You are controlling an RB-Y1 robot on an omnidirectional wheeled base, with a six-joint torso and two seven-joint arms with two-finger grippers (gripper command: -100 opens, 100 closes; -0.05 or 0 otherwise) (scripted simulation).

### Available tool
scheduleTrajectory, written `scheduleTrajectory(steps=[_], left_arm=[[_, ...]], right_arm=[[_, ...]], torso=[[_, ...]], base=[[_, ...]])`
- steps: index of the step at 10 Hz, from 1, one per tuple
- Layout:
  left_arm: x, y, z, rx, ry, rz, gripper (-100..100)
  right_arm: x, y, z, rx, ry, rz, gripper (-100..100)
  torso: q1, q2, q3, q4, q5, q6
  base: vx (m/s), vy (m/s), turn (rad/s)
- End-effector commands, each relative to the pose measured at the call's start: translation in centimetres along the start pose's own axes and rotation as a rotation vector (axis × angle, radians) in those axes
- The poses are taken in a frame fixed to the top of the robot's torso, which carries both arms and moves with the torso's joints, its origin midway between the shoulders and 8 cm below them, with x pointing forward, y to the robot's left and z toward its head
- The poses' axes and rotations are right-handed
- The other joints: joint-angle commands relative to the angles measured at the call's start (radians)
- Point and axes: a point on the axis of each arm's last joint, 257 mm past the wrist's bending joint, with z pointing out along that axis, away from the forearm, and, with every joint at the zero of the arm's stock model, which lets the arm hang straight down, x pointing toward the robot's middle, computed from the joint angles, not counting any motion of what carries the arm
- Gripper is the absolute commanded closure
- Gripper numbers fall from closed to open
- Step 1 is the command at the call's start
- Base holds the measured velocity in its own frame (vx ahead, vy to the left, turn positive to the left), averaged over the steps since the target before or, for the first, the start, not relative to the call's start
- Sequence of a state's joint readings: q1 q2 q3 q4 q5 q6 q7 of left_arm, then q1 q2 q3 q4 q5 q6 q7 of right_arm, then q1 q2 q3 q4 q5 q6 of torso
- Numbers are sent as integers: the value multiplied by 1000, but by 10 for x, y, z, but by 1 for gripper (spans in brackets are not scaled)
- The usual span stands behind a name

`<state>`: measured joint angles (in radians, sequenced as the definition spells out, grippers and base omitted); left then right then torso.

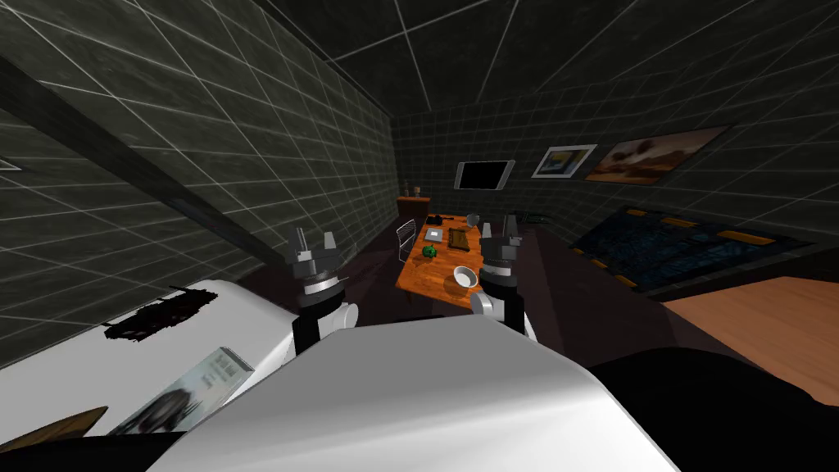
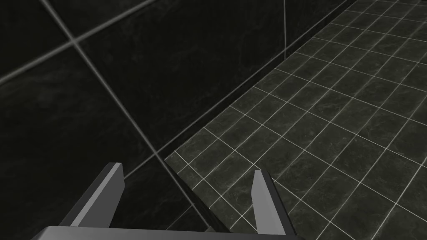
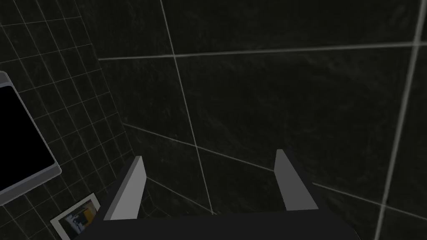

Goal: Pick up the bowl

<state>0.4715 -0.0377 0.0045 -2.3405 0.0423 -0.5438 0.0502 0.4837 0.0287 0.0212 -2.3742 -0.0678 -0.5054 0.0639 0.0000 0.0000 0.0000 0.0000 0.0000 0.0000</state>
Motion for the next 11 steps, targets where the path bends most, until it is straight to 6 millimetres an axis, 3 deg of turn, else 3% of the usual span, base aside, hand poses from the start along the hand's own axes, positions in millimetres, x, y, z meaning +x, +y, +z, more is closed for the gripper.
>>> scheduleTrajectory(steps=[1, 4, 6, 7, 8, 11], left_arm=[[0, 0, 0, 0, 0, 0, 0], [0, 0, 0, 0, 0, 0, 0], [0, 0, 0, 0, 0, 0, 0], [0, 0, 0, 0, 0, 0, 0], [0, 0, 0, 0, 0, 0, 0], [0, 0, 0, 0, 0, 0, 0]], right_arm=[[11, -15, -3, 32, 58, -36, -100], [29, -52, -15, 110, 167, -114, -100], [35, -69, -22, 146, 209, -149, -100], [41, -88, -31, 185, 253, -187, -100], [41, -88, -31, 185, 253, -187, -100], [49, -151, -67, 318, 392, -321, -100]], torso=[[0, 0, 0, 0, 0, 0], [2, 11, 7, 3, 1, 0], [3, 9, 5, 2, 1, 0], [1, 6, 4, 1, 0, 0], [0, 5, 3, 1, 0, 0], [1, 5, 3, 1, 0, 0]], base=[[-106, 19, 106], [-169, 43, 142], [-94, 42, 116], [-70, 2, 119], [-54, -2, 91], [-86, 27, 257]])
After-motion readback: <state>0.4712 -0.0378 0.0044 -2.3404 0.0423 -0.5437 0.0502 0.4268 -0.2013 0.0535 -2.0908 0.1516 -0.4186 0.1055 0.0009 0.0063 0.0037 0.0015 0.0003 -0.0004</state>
